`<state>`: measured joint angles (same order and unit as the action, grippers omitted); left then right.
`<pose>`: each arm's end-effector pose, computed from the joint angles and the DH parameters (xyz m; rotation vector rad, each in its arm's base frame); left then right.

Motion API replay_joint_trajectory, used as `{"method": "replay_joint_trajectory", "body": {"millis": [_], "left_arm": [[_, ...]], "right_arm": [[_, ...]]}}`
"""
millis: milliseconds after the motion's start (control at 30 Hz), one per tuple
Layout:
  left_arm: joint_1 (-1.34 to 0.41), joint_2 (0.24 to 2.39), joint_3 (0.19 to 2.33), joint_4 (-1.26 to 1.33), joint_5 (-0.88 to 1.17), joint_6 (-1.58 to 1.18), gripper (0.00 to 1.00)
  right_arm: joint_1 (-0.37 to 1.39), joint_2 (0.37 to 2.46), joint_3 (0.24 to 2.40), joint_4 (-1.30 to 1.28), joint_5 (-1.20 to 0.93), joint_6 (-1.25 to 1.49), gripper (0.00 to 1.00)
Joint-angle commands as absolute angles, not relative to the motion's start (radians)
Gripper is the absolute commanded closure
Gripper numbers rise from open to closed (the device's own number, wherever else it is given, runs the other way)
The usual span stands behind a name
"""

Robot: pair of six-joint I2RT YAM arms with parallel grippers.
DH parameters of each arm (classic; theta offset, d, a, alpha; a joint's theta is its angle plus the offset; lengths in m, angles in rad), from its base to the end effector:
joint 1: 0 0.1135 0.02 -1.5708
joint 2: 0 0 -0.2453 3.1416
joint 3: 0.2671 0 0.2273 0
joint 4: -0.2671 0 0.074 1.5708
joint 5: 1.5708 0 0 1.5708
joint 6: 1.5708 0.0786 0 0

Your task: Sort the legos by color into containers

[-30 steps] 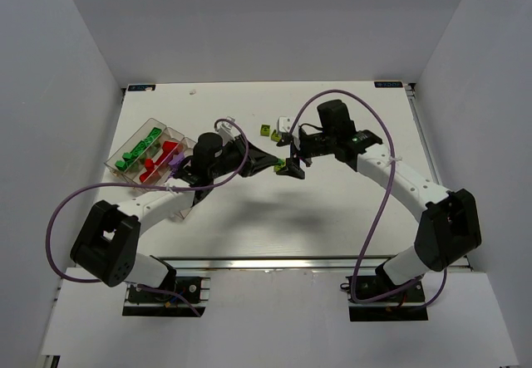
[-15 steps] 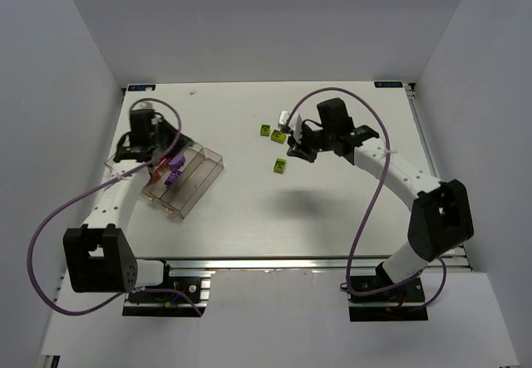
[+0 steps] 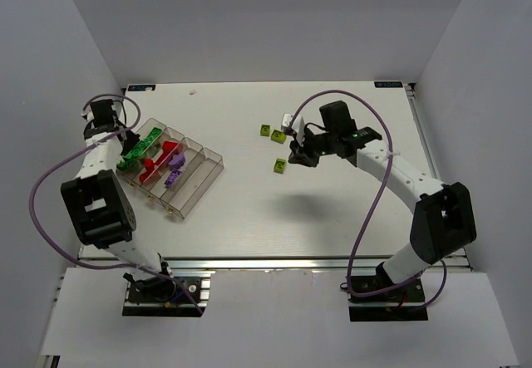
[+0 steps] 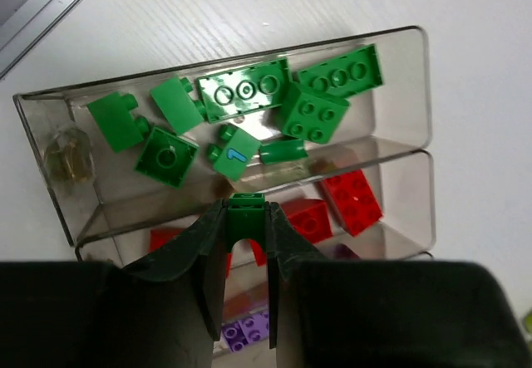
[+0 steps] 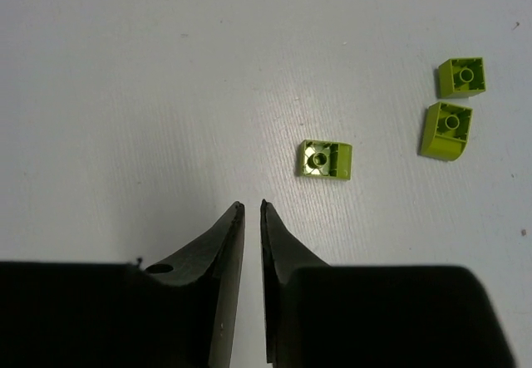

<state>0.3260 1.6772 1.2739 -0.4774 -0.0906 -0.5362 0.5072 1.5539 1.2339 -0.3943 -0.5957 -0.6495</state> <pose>0.3465 0.1246 0.2091 -1.0584 2.2058 0.0180 0.2827 0.2075 0.2556 -1.4507 1.6621 0.5981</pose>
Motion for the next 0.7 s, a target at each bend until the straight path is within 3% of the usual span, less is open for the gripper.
{"method": "replay_joint_trajectory", "body": {"millis": [0,167,200,233,300,367,600,633,667], "left_arm": [[0.334,1.718,1.345,-0.48,-0.146,-0.477,1.0],[0.344,1.784,1.368,-0.472,-0.181,-0.449,0.97],[0.347,1.79,1.37,-0.469,-0.179,-0.449,0.87],[0.351,1.801,1.371,-0.468,-0.175,-0.449,0.62],[0.353,1.805,1.374,-0.466,-0.176,-0.451,0.43],[0.354,1.806,1.384,-0.469,-0.158,-0.451,0.33],[0.354,1.706,1.399,-0.505,-0.02,-0.456,0.31],[0.353,1.681,1.387,-0.505,0.038,-0.457,0.34],[0.354,1.622,1.34,-0.471,0.107,-0.448,0.51]], "right_arm": [[0.5,1.509,1.213,-0.382,-0.603,-0.635,0.8],[0.495,1.516,1.227,-0.383,-0.6,-0.641,0.67],[0.494,1.52,1.23,-0.383,-0.592,-0.643,0.59],[0.494,1.523,1.232,-0.383,-0.586,-0.643,0.57],[0.494,1.537,1.235,-0.382,-0.578,-0.641,0.55],[0.494,1.555,1.246,-0.39,-0.578,-0.632,0.54],[0.494,1.664,1.331,-0.383,-0.539,-0.435,0.52],[0.495,1.69,1.354,-0.393,-0.523,-0.386,0.52],[0.495,1.747,1.415,-0.429,-0.503,-0.295,0.53]]}}
